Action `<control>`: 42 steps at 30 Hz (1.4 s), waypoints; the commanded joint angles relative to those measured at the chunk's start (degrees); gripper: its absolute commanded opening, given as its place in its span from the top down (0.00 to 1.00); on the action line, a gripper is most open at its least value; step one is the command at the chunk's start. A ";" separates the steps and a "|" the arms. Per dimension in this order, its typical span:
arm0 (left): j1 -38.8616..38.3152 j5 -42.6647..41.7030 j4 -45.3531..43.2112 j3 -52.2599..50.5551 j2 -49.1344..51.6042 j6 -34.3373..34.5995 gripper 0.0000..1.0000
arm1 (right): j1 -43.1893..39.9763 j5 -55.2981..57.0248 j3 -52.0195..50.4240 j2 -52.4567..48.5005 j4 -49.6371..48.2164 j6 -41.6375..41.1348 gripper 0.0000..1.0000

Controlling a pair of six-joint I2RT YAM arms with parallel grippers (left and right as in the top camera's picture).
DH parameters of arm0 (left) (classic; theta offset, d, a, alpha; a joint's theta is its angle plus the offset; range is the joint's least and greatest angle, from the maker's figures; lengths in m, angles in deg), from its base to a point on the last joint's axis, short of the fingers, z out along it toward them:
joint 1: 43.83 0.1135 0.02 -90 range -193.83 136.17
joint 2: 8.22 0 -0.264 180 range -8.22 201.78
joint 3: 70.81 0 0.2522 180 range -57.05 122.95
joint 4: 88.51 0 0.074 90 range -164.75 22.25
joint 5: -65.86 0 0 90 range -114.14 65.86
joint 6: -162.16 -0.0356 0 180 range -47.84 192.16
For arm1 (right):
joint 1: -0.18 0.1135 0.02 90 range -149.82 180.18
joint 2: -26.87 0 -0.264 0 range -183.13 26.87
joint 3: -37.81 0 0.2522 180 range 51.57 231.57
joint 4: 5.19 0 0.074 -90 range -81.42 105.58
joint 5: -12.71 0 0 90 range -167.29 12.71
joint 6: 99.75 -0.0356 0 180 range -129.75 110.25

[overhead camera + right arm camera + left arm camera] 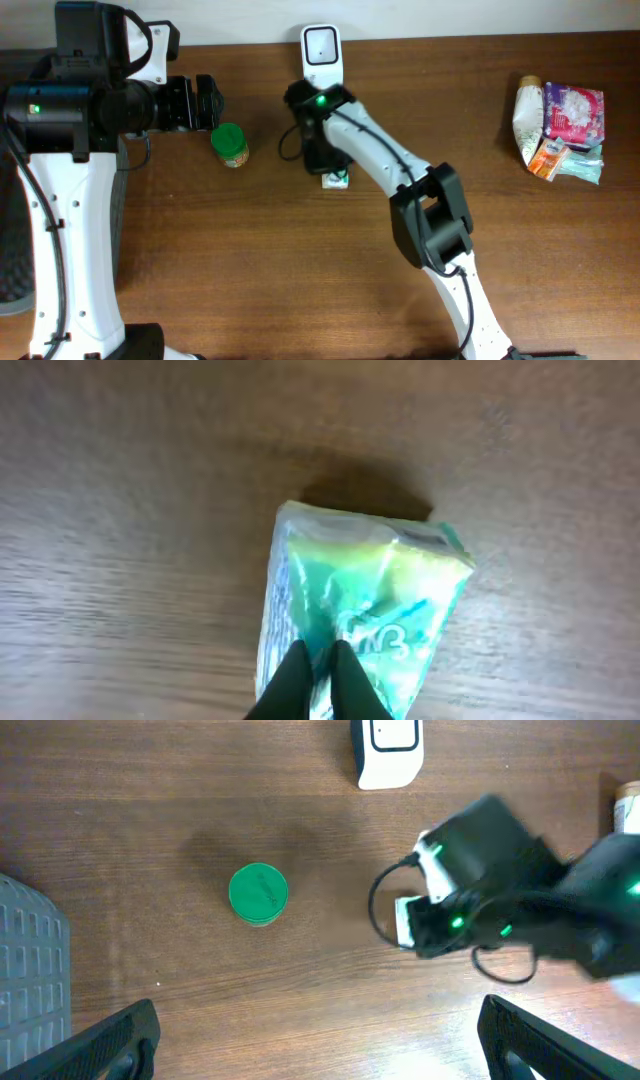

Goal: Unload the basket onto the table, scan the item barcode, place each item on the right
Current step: 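Grasp the white tissue pack and drag it toward the scanner, then lift the white tissue pack and hold it before the scanner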

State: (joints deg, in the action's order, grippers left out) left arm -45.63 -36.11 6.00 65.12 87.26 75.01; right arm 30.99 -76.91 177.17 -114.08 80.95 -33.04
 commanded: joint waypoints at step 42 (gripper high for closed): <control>0.22 -0.20 -0.13 0.26 0.09 0.35 0.01 | -9.92 -45.18 0.55 3.41 -4.13 11.93 0.96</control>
State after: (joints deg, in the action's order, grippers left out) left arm -45.63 -36.08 5.96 65.12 87.26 75.01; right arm 23.43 -102.51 177.43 -111.69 76.61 -27.29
